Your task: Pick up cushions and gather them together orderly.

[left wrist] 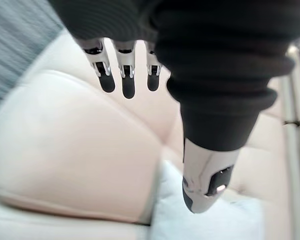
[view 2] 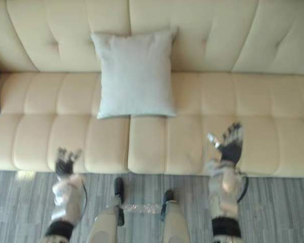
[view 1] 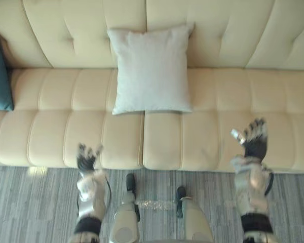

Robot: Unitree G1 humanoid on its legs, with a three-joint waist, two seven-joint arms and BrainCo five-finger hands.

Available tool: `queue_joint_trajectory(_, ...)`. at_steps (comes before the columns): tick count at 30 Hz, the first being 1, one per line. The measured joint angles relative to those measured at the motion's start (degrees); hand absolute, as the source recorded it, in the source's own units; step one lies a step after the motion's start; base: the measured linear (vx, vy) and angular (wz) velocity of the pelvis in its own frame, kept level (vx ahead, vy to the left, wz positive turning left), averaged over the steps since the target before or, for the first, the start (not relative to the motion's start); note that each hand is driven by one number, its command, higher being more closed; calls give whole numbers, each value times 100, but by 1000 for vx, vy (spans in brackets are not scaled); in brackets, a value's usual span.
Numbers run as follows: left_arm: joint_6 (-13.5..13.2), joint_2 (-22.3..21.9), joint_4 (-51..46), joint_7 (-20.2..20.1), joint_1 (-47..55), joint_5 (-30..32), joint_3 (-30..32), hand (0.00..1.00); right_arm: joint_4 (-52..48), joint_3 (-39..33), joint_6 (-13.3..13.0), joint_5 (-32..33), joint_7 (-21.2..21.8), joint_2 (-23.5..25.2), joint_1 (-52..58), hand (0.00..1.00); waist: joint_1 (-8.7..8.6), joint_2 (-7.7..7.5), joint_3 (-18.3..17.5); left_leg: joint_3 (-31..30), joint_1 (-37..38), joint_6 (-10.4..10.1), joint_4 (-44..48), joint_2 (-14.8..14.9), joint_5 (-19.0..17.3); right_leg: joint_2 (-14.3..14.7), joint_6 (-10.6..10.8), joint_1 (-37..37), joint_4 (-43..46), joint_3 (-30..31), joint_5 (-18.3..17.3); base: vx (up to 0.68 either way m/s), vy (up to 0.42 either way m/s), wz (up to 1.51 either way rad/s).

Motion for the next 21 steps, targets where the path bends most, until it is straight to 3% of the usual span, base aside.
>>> queue_joint_trajectory(4,243,-302,948,-173,325,635,159,0,1360,-32,289,-273,161,382,409,0,0,65,-506,71,462,4,-69,12,-140,-8,42,590,-477,-13,93,62,30,-5)
queue_joint_trajectory(10,381,-325,1380,-340,295,1328,366,0,2260,-83,494,-458,222,482,545,0,-4,146,-755,160,963,-5,-296,-34,-152,26,85,1146,-908,14,228,31,20,-6)
queue_joint_trajectory(21,462,-174,1728,-444,147,1810,240,0,3087,-306,586,-681,281,451,333,0,-49,122,-767,155,1237,-7,-306,-71,-229,50,126,1643,-1503,138,509,27,17,-4)
